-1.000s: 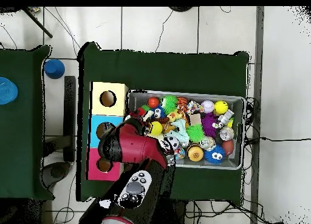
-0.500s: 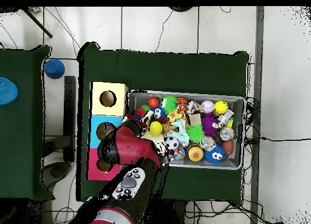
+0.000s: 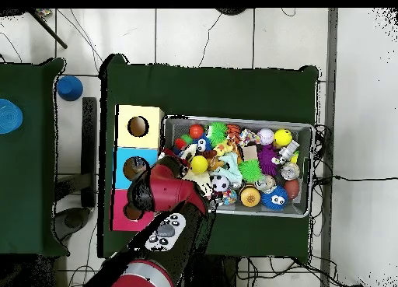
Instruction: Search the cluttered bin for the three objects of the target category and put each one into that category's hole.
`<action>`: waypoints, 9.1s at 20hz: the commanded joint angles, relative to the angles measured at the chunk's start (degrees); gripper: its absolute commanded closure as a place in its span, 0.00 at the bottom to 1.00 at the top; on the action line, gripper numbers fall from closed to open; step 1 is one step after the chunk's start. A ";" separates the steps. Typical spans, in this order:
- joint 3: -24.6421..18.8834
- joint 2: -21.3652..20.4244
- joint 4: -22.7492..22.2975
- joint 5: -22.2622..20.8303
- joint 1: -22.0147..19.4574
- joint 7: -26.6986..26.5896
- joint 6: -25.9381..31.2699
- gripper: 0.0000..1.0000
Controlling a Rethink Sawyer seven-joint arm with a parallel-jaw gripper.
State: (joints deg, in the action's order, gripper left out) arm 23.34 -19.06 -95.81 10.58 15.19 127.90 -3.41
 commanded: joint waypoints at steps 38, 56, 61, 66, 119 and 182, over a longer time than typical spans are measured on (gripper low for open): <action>-3.21 0.43 -2.92 -3.36 -3.81 6.02 -0.13 1.00; -16.86 -21.30 -12.02 -15.11 -19.40 -3.17 14.15 1.00; -19.59 -22.98 -13.42 -17.43 -22.68 -3.31 14.67 1.00; -22.97 -24.54 -14.87 -19.74 -26.41 -3.84 15.07 1.00; -51.68 -16.42 -13.43 -61.94 -62.15 -15.45 18.02 0.00; -50.16 -12.14 -16.66 -49.00 -53.11 -7.22 18.67 0.00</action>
State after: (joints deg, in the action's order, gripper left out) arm -29.82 -33.27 -112.04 -39.43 -38.61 116.06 15.25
